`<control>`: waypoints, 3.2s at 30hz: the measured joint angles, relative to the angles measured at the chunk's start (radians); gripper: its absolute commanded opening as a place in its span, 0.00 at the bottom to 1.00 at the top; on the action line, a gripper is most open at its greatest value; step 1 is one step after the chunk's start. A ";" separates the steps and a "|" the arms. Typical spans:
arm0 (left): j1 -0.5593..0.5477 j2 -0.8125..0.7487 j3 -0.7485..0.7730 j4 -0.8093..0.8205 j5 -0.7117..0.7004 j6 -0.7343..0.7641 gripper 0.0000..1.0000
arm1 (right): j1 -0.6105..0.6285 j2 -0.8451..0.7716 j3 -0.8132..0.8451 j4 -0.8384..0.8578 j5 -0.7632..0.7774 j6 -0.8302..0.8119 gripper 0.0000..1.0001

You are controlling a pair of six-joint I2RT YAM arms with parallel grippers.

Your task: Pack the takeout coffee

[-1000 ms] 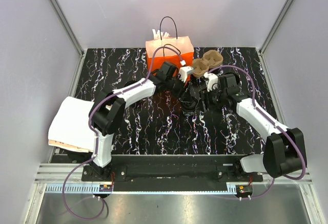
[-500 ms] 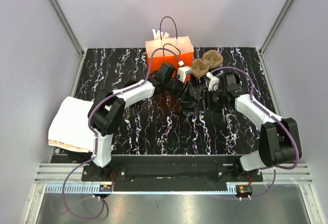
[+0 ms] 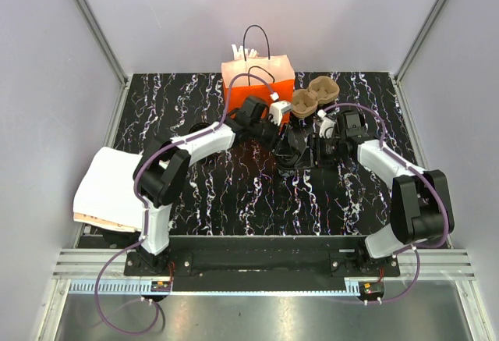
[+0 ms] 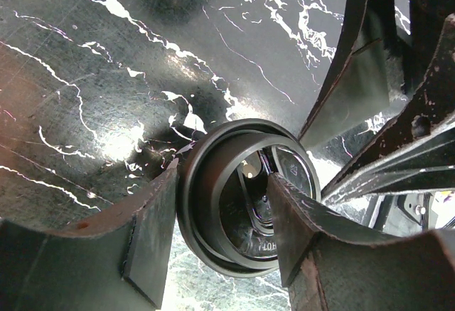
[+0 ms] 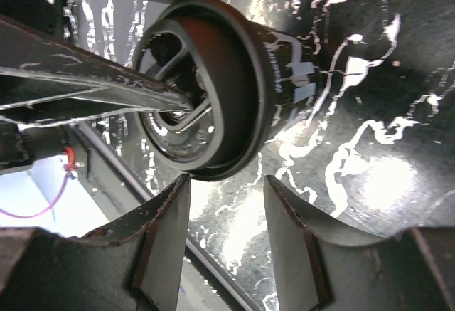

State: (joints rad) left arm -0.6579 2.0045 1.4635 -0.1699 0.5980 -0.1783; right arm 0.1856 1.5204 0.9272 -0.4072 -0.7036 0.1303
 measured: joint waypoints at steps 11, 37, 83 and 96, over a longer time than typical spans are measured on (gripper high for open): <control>0.000 0.000 0.000 0.000 -0.004 -0.007 0.54 | -0.004 0.049 0.001 0.028 -0.061 0.061 0.52; 0.008 0.007 -0.002 0.019 -0.024 -0.011 0.51 | -0.005 0.074 0.017 0.043 -0.038 0.118 0.50; 0.025 0.057 0.020 0.113 -0.022 -0.023 0.40 | -0.005 0.163 0.108 0.013 -0.037 0.139 0.34; 0.028 0.059 0.027 0.117 -0.023 -0.024 0.47 | -0.003 0.138 0.131 -0.019 0.016 0.114 0.52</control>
State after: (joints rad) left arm -0.6296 2.0636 1.4906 -0.0528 0.5755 -0.2024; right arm 0.1829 1.6581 1.0580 -0.4259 -0.6876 0.2443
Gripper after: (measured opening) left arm 0.489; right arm 0.474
